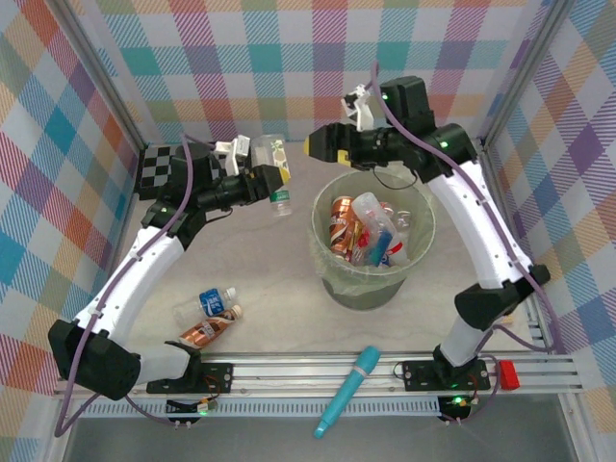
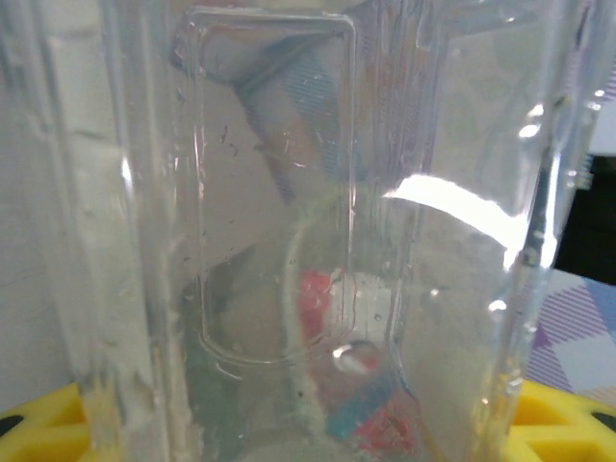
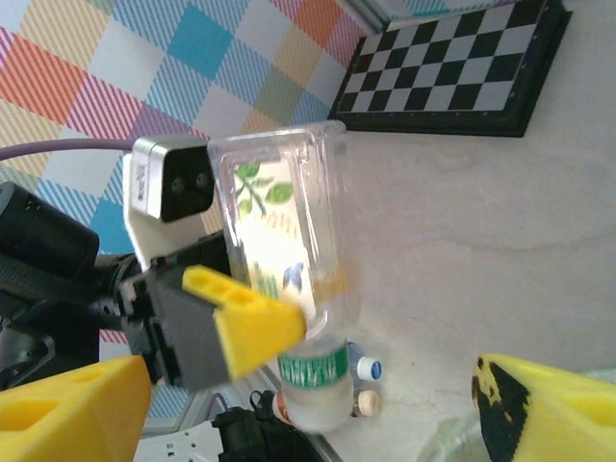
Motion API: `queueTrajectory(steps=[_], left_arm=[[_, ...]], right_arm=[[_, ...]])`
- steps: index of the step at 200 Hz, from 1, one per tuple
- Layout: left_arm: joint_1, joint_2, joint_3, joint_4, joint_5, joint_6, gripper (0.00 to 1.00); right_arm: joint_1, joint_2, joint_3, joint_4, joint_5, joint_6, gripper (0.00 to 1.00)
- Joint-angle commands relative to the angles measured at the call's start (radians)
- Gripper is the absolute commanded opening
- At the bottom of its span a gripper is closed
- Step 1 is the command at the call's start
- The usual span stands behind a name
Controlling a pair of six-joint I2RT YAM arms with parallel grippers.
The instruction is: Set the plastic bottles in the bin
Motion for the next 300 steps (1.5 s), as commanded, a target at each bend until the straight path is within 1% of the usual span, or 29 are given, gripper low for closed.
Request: queueTrajectory(steps=[1,21,37,52,94,117,143,163,181,186,202,222,255,266,283,300], left_arm=[[-0.036,-0.002,0.013,0.085,0.095,0.006,0.00],[-0.062,0.012,0.048,0.032,0.098,0.055,0.00],[-0.077,0.030,0.061,0.028,0.110,0.060,0.00],[-0.088,0.042,0.072,0.018,0.102,0.067,0.00],[-0.109,0.054,0.095,0.007,0.093,0.083,0.00],[-0.113,0.061,0.100,0.002,0.085,0.083,0.00],[-0.114,0.057,0.094,0.002,0.070,0.083,0.00],[-0.115,0.056,0.088,-0.003,0.050,0.086,0.00],[-0.115,0.055,0.087,-0.001,0.044,0.083,0.15],[-0.115,0.055,0.087,-0.003,0.045,0.083,0.23],[-0.115,0.051,0.084,-0.010,0.038,0.085,0.41],[-0.116,0.035,0.075,-0.027,0.021,0.097,0.56],[-0.113,0.008,0.066,-0.072,-0.016,0.127,0.71],[-0.112,0.001,0.066,-0.079,-0.023,0.134,0.73],[-0.109,-0.006,0.057,-0.078,-0.026,0.137,0.80],[-0.109,-0.006,0.053,-0.066,-0.021,0.136,0.84]], right_arm=[[0.011,0.054,0.075,0.008,-0.055,0.009,0.89],[0.018,0.096,0.122,0.013,-0.075,0.011,0.91],[0.023,0.129,0.151,0.018,-0.106,0.012,0.93],[0.026,0.154,0.176,-0.001,-0.104,0.010,0.94],[0.030,0.198,0.184,-0.016,-0.100,0.006,0.93],[0.032,0.207,0.177,-0.006,-0.101,0.015,0.87],[0.032,0.189,0.159,0.001,-0.077,0.015,0.72],[0.032,0.170,0.139,0.015,-0.061,0.018,0.65],[0.032,0.158,0.128,0.027,-0.053,0.020,0.62],[0.032,0.156,0.128,0.029,-0.050,0.021,0.62],[0.030,0.148,0.131,0.032,-0.044,0.021,0.59],[0.026,0.133,0.133,0.040,-0.028,0.021,0.55],[-0.007,0.098,0.131,0.042,-0.010,0.019,0.53],[-0.021,0.082,0.130,0.038,-0.002,0.017,0.52],[-0.047,0.058,0.130,0.031,0.005,0.015,0.51],[-0.071,0.027,0.128,0.015,0.017,0.010,0.50]])
